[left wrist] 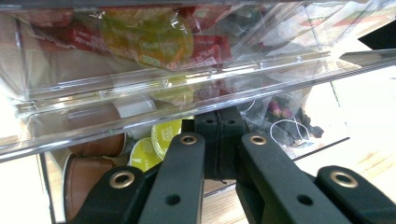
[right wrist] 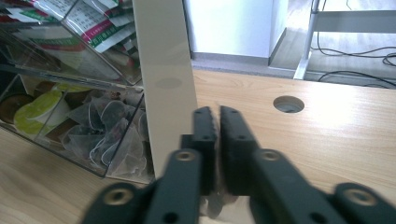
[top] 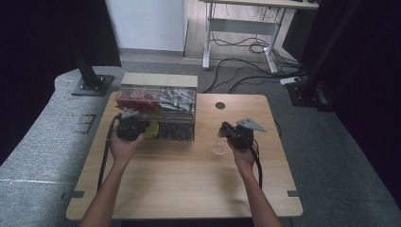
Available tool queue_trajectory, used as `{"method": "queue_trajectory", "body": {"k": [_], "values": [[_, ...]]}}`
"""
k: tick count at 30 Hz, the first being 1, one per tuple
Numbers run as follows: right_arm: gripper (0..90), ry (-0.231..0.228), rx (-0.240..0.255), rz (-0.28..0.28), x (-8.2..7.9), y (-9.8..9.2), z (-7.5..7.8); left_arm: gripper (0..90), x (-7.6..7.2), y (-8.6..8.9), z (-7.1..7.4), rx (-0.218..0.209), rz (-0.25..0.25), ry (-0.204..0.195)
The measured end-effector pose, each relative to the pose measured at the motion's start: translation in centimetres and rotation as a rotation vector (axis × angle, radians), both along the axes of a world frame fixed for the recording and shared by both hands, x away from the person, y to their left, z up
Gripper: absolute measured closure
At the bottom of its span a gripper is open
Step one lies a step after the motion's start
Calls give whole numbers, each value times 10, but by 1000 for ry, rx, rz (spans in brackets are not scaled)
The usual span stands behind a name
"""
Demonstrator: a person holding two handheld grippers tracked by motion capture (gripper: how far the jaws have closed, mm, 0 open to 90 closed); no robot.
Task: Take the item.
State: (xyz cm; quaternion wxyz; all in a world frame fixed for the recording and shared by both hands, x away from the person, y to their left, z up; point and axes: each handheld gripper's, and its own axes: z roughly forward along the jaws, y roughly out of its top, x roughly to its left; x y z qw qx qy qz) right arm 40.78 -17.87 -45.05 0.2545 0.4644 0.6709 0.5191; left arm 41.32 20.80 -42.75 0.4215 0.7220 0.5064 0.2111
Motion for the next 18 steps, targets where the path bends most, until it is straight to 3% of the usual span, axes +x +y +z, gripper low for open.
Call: {"method": "queue_trajectory", "body": {"k": [8,18], "values": [[727,-15,-18,-2,-3,0,0,898,0,0,-1,-2,1,1],[636,-23,-5,6,-10,-1,2,899,0,0,-2,-2,-1,3]]}}
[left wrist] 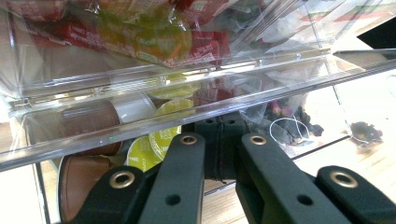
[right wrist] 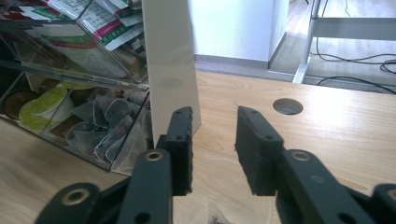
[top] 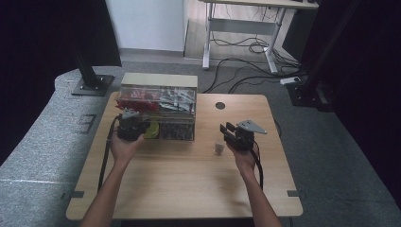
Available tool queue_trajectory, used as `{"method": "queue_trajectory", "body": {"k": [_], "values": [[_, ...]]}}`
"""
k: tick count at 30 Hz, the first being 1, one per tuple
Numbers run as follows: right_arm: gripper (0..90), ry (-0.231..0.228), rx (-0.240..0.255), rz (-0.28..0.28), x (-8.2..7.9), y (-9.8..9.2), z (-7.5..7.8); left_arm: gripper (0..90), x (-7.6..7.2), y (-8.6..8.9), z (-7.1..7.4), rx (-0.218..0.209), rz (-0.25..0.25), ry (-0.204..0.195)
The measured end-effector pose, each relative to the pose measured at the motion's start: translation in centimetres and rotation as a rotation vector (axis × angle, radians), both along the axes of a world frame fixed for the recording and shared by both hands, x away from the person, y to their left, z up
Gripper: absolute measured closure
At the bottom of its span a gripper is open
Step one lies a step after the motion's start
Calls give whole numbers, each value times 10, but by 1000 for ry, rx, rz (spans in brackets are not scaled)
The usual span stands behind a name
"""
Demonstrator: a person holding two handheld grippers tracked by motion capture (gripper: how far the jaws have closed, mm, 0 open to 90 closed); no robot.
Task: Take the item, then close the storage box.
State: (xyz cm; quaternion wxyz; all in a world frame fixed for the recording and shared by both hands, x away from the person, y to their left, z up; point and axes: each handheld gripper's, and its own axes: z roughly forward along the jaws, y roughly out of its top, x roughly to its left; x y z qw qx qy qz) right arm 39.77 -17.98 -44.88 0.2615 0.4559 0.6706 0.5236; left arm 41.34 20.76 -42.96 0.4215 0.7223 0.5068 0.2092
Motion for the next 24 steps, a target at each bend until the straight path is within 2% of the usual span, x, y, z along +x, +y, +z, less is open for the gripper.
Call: {"method": "queue_trajectory", "body": {"k": [2,6,20,24], "values": [[594,1,10,1,-4,-2,-2,900,0,0,0,-3,1,0],[566,2,12,3,-8,-5,-6,900,1,0,-1,-3,0,0],[552,26,-2,30,-35,-23,-22,900,-2,-1,-5,-4,3,3],[552,36,7,34,-39,-27,-27,900,-4,-1,-8,-7,4,8]]}}
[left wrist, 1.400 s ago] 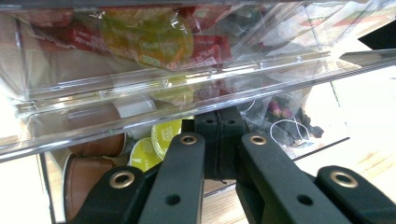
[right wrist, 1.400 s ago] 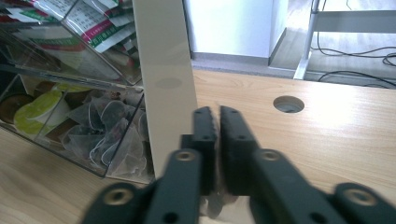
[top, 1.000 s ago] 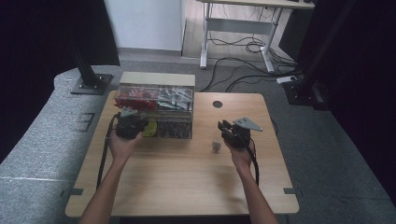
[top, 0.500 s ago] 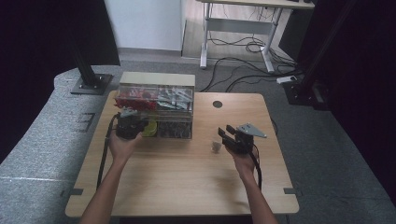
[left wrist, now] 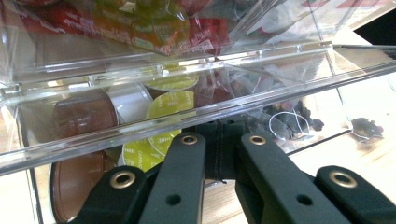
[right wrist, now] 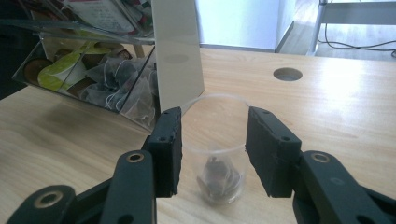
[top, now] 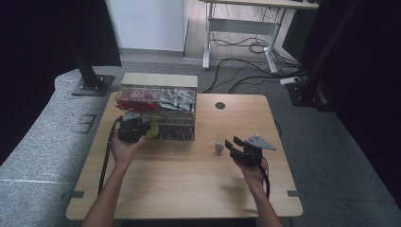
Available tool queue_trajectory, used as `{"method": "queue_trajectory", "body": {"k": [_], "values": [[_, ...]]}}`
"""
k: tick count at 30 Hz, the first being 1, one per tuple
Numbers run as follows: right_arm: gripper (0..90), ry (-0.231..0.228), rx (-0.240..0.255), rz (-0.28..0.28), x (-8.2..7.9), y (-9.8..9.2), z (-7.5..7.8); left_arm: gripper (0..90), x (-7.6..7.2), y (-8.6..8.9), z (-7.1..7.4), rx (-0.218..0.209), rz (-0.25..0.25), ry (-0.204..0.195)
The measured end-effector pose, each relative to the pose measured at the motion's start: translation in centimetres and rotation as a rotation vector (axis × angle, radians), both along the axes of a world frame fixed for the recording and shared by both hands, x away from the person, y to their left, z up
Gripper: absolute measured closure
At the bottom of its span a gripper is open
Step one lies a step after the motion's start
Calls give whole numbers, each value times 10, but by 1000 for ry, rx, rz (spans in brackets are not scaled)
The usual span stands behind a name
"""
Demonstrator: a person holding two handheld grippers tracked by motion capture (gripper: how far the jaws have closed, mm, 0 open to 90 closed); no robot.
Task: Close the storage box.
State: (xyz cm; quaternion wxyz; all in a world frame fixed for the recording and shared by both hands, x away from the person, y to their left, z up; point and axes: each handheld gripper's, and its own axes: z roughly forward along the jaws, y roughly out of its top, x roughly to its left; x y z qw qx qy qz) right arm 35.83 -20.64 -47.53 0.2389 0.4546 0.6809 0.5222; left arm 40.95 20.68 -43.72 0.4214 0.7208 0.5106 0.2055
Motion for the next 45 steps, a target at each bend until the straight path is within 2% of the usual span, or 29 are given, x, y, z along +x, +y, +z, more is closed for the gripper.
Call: {"method": "queue_trajectory", "body": {"k": [16,23,45], "values": [[555,23,7,9,-15,-6,-16,900,-8,9,-15,-10,9,27],[562,15,-5,11,-21,-6,-21,900,-9,10,-24,-18,10,40],[567,25,-15,16,-25,-5,-27,900,-14,15,-46,-37,7,82]]}}
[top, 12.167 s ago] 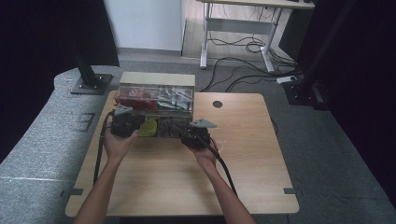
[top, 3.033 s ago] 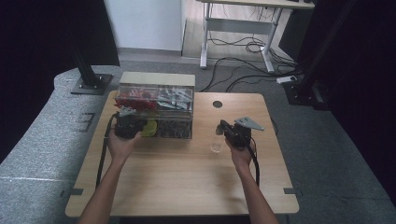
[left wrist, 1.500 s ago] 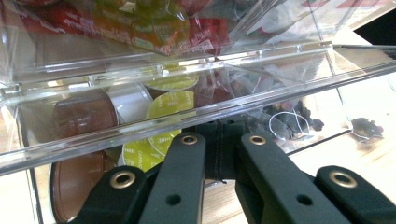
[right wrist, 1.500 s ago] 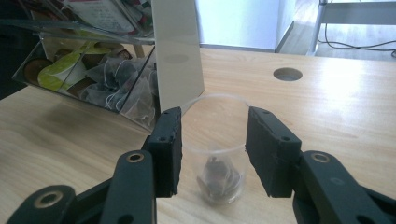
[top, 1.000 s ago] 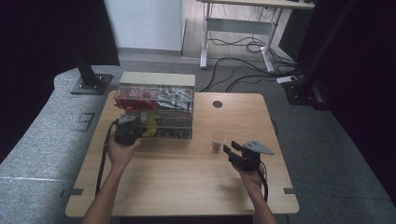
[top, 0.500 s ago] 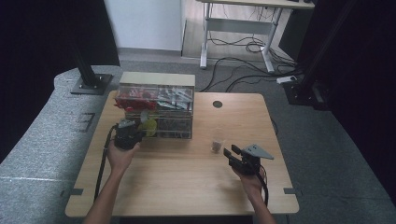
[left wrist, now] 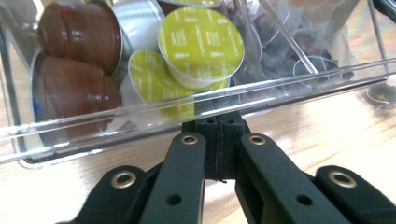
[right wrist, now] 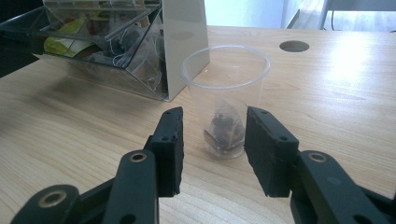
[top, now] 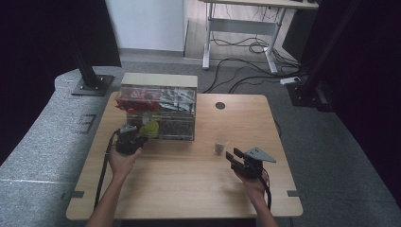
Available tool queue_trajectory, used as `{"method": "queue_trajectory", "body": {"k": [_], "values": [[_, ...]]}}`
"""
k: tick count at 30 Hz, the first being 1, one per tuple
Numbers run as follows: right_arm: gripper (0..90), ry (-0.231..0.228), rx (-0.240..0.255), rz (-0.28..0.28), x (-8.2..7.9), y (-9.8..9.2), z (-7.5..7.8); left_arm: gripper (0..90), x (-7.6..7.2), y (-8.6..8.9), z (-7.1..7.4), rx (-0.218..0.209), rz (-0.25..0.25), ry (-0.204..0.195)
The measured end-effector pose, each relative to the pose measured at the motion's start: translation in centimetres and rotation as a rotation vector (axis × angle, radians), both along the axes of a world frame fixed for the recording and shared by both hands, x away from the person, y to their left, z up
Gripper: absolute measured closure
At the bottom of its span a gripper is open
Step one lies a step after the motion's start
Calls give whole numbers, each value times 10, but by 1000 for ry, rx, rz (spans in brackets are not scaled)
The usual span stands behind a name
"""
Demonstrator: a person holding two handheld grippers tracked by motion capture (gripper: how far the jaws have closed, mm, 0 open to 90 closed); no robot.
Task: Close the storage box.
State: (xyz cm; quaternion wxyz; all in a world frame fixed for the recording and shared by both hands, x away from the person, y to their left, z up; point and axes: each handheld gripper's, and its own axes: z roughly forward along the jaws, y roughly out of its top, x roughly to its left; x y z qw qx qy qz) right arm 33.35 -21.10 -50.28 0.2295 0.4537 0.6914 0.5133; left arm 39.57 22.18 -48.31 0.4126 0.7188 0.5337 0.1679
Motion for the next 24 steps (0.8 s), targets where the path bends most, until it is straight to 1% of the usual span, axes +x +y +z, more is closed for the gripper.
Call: {"method": "queue_trajectory", "body": {"k": [7,14,17,21,24], "values": [[567,7,-6,11,-1,3,-2,900,-4,2,-5,-10,3,8],[566,13,-3,14,0,5,-3,900,-6,0,-10,-5,-10,15],[558,14,-6,19,0,7,-3,900,-8,-2,-13,0,-16,25],[541,17,-10,16,-1,6,-4,896,-12,-3,-14,3,-16,13],[534,17,-7,10,-1,4,-4,881,-16,-5,-14,-3,-24,1]]}}
